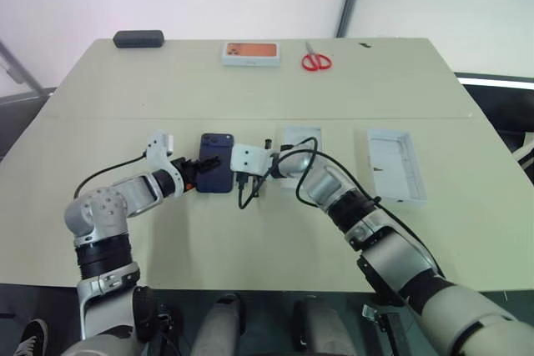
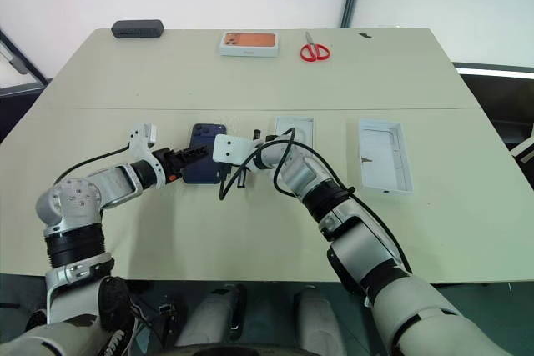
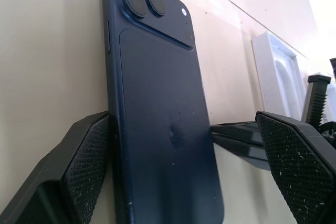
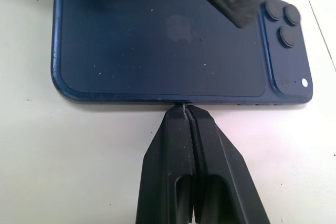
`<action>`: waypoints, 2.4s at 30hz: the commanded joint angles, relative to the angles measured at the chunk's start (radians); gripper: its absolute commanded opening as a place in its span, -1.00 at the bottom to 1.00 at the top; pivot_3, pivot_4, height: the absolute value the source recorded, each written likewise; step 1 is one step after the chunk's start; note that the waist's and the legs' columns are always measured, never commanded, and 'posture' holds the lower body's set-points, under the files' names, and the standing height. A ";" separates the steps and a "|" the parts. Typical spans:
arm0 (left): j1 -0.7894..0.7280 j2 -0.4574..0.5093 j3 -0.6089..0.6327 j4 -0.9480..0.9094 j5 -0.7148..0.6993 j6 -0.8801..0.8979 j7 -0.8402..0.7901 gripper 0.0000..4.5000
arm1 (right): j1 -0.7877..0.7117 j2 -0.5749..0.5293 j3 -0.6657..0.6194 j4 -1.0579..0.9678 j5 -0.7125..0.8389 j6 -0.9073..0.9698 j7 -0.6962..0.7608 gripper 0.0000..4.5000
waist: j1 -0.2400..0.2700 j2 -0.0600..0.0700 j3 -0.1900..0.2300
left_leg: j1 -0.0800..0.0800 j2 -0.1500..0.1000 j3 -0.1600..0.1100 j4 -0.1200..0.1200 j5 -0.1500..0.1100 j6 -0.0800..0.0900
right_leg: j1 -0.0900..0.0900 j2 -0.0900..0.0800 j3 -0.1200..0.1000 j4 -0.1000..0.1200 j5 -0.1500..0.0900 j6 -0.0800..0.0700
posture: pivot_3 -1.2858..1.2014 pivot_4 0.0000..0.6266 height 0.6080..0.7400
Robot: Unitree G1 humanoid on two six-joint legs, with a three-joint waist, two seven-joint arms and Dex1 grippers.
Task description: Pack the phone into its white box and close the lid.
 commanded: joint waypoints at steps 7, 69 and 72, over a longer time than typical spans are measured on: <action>0.007 -0.014 -0.054 0.049 -0.014 0.055 -0.038 1.00 | 0.013 0.009 0.006 -0.023 0.002 -0.011 0.011 -0.97 | -0.001 0.000 0.000 | 0.000 0.000 0.000 0.000 0.000 0.000 | 0.000 0.000 0.000 0.000 0.000 0.000 | 0.03 -0.52 1.00; 0.102 0.051 0.008 -0.025 -0.257 -0.123 -0.175 -0.69 | 0.312 -0.470 -0.144 -0.545 0.294 0.262 0.291 0.31 | -0.002 -0.003 0.003 | -0.005 0.002 0.000 -0.001 0.000 0.000 | -0.004 0.001 0.000 -0.003 0.000 0.000 | 0.03 -0.52 1.00; 0.105 0.051 0.007 -0.031 -0.259 -0.123 -0.173 -0.69 | 0.317 -0.470 -0.139 -0.548 0.286 0.254 0.290 -0.10 | -0.002 -0.003 0.003 | -0.005 0.002 0.000 -0.001 0.000 0.000 | -0.004 0.001 0.000 -0.003 0.000 0.000 | 0.03 -0.52 1.00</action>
